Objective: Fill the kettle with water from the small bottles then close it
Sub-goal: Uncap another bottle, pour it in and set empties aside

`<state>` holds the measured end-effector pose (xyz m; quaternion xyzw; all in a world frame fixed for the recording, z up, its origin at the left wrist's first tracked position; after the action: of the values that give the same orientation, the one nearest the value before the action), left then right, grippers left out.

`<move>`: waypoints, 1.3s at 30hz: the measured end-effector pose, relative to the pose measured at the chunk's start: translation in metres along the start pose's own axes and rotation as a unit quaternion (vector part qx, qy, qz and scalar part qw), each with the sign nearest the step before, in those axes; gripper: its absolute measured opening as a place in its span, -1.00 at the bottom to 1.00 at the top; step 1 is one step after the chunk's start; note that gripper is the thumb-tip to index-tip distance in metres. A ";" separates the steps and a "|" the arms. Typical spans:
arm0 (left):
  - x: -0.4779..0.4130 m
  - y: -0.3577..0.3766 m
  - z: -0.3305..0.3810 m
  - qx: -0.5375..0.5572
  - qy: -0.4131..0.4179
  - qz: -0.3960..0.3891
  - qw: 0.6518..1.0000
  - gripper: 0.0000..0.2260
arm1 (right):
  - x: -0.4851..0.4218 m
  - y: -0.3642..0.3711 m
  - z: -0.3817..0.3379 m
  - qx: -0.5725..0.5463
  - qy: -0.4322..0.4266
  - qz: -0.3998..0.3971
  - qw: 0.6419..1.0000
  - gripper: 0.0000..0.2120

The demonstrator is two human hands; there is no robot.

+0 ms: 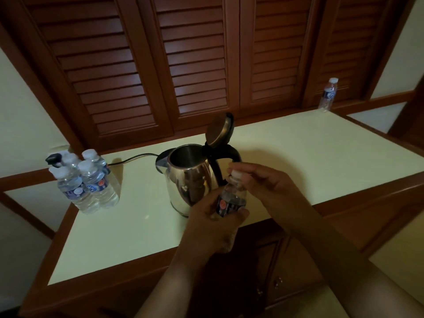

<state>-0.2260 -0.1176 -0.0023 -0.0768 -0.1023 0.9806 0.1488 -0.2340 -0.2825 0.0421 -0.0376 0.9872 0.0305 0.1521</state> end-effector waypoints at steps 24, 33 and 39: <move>-0.241 0.228 0.044 -0.369 0.172 0.019 0.913 -0.77 | -0.139 -0.312 -0.003 0.563 0.153 0.024 0.812 -0.43; -0.336 0.314 0.046 -0.255 0.055 -0.107 0.960 -0.68 | -0.191 -0.435 -0.005 0.574 0.093 0.158 0.798 -0.34; -0.400 0.346 0.026 -0.132 -0.011 -0.033 0.991 -0.67 | -0.185 -0.475 0.046 0.294 0.077 0.216 0.928 -0.50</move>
<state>0.0510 -0.5684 -0.0061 -0.0815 -0.2347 0.9538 0.1688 -0.0045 -0.7403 0.0313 0.2208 0.9449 -0.2316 0.0692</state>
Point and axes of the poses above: each hand's wrist, its own x-axis away from the middle knuckle, its own y-axis out of the palm, z = x × y, the point moved 2 cm from there along -x, towards the middle knuckle, and after that the axes turned 6 degrees about -x, right-handed, at the moved point
